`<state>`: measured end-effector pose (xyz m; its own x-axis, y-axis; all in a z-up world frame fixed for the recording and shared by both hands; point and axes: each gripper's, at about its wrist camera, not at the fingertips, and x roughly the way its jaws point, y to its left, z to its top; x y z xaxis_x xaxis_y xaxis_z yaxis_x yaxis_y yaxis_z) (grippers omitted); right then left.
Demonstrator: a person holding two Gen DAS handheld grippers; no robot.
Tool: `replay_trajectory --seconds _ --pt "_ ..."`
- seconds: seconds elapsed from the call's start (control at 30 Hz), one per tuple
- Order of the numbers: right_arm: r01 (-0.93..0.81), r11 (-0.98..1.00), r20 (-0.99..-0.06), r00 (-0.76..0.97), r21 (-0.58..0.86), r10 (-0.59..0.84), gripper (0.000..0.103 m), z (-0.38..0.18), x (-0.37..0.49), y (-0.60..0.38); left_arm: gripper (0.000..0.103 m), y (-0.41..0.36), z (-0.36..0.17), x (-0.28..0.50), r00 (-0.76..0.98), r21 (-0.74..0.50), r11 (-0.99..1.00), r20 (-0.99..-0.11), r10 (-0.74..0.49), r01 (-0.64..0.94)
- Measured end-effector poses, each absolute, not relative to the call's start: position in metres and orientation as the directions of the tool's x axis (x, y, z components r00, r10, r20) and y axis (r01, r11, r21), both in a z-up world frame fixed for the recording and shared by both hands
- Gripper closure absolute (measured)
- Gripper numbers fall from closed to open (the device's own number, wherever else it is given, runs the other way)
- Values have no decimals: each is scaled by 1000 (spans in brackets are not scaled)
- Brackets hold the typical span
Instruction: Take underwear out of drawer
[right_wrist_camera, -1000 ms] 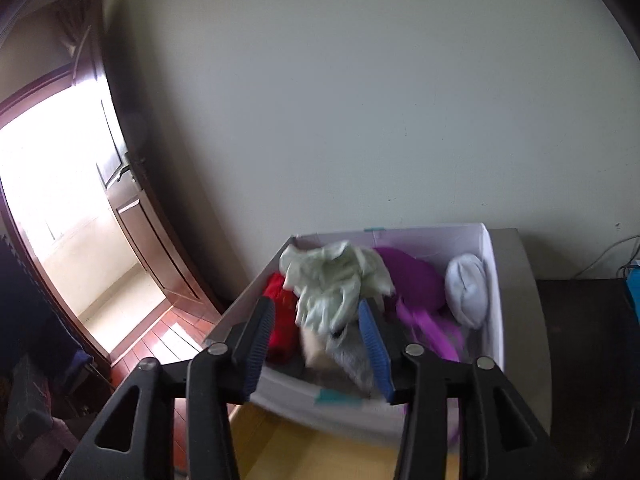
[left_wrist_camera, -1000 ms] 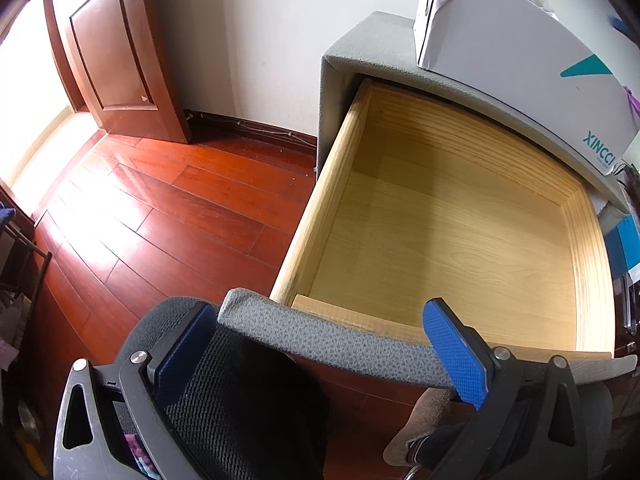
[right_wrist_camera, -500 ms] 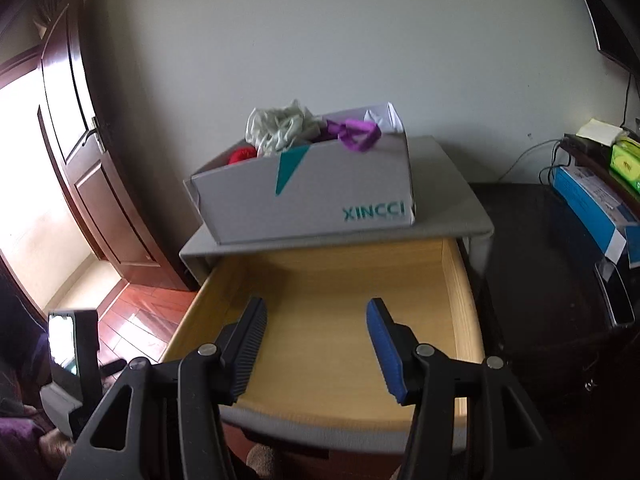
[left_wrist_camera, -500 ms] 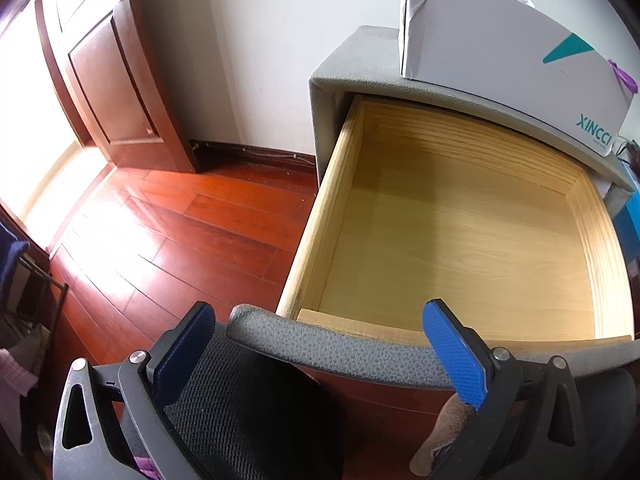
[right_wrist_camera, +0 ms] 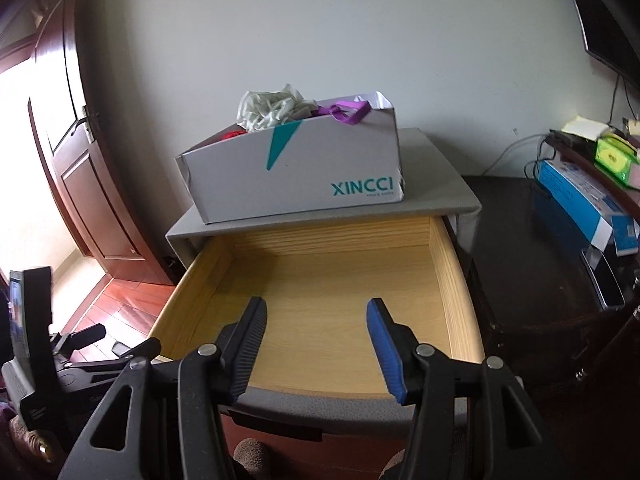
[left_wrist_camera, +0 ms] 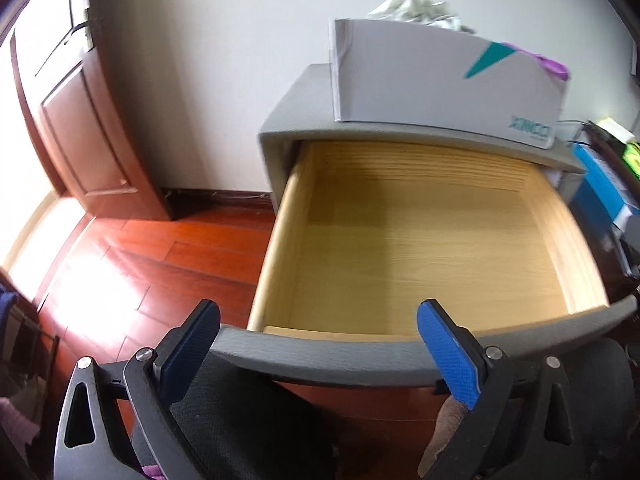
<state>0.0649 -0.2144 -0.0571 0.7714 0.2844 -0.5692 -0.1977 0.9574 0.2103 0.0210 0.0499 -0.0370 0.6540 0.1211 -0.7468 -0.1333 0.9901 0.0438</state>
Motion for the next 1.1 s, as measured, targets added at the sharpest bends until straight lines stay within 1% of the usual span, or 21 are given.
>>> replay_trajectory --seconds 0.2,0.57,1.1 --pt "-202 958 -562 777 204 283 50 -56 57 -215 4 39 -29 15 676 31 996 -732 79 -83" --pt "-202 956 -554 781 214 289 50 -54 49 -217 4 35 -25 13 682 18 998 -729 57 -65" --pt "-199 956 -579 763 214 288 50 -69 49 -218 4 30 -27 10 683 1 999 -730 24 -34"
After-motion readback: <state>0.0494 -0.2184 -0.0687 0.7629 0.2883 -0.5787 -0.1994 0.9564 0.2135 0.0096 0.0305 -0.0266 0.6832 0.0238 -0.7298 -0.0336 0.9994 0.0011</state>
